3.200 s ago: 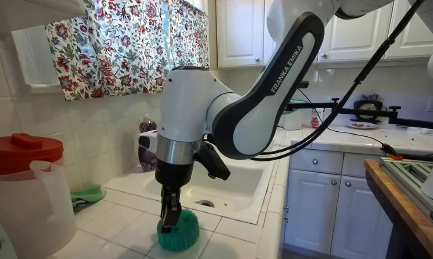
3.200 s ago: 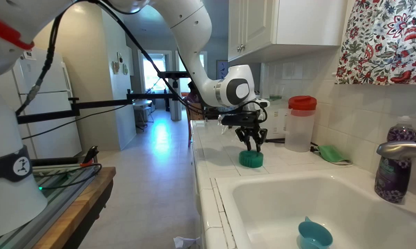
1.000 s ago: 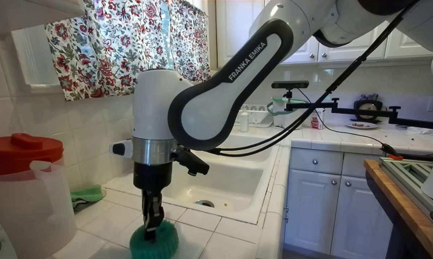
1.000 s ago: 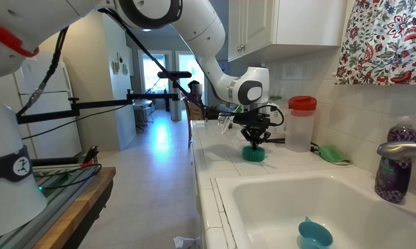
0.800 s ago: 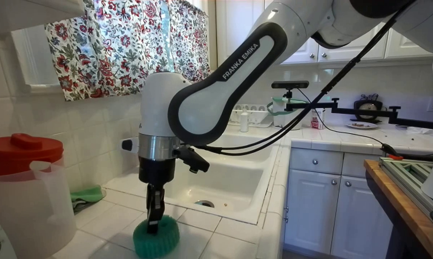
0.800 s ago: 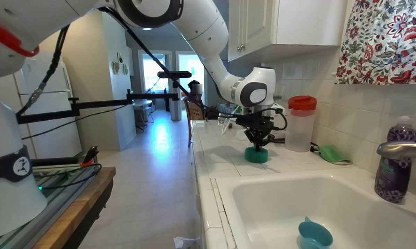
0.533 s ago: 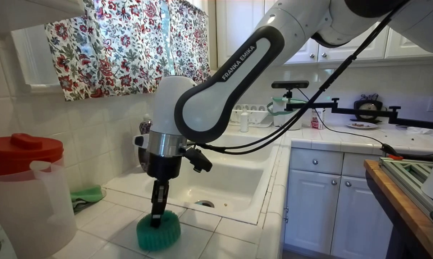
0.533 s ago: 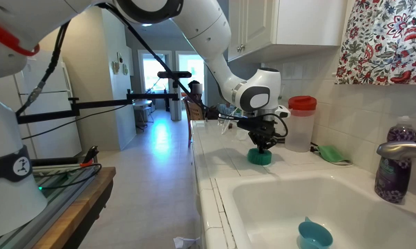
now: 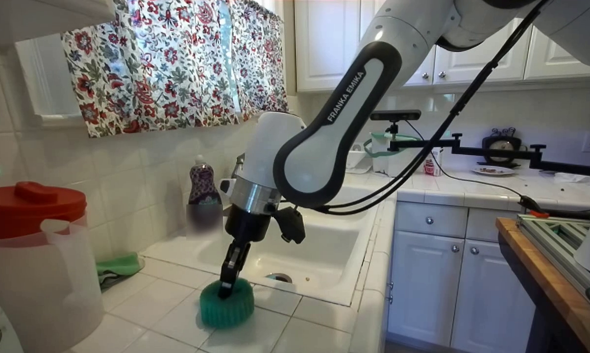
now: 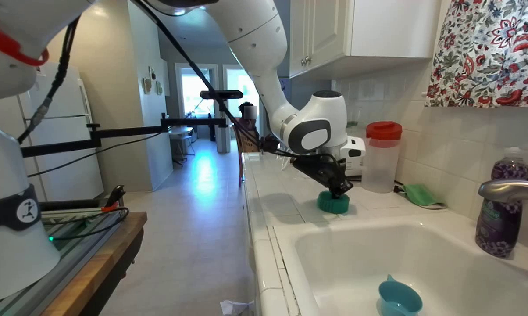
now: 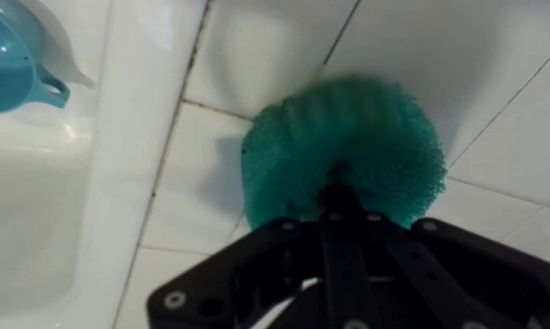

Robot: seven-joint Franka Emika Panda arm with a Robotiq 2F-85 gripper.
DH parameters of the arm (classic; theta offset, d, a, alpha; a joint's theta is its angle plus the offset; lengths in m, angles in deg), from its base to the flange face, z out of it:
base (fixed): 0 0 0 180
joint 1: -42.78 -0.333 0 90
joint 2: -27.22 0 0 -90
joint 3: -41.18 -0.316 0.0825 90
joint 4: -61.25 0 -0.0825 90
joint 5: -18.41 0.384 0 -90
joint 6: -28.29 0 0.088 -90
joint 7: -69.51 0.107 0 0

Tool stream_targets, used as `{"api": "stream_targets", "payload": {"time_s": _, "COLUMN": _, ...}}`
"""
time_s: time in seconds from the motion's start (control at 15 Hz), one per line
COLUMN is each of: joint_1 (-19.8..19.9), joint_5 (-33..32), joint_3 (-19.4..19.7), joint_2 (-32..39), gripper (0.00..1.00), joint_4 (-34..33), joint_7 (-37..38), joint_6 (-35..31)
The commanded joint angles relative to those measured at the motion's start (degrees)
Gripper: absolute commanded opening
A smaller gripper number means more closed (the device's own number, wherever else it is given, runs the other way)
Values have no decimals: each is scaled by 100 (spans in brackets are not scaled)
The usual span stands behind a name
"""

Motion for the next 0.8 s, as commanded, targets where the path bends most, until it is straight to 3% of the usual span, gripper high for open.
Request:
{"api": "stream_targets", "payload": {"time_s": 0.0, "joint_1": -335, "joint_5": 81, "joint_3": 579, "joint_2": -337, "gripper": 0, "joint_4": 900, "joint_7": 861, "joint_6": -543}}
{"api": "stream_targets", "payload": {"time_s": 0.2, "joint_1": -693, "joint_5": 158, "joint_3": 1037, "joint_2": -570, "gripper": 0, "joint_4": 1411, "joint_7": 1515, "joint_6": -964}}
{"api": "stream_targets", "payload": {"time_s": 0.33, "joint_1": -805, "joint_5": 163, "joint_3": 1141, "joint_2": -649, "gripper": 0, "joint_4": 1601, "joint_7": 1697, "joint_6": -1100}}
{"api": "stream_targets", "payload": {"time_s": 0.73, "joint_1": -616, "joint_5": -351, "joint_3": 732, "joint_2": -373, "gripper": 0, "joint_4": 780, "joint_7": 1045, "joint_6": -284}}
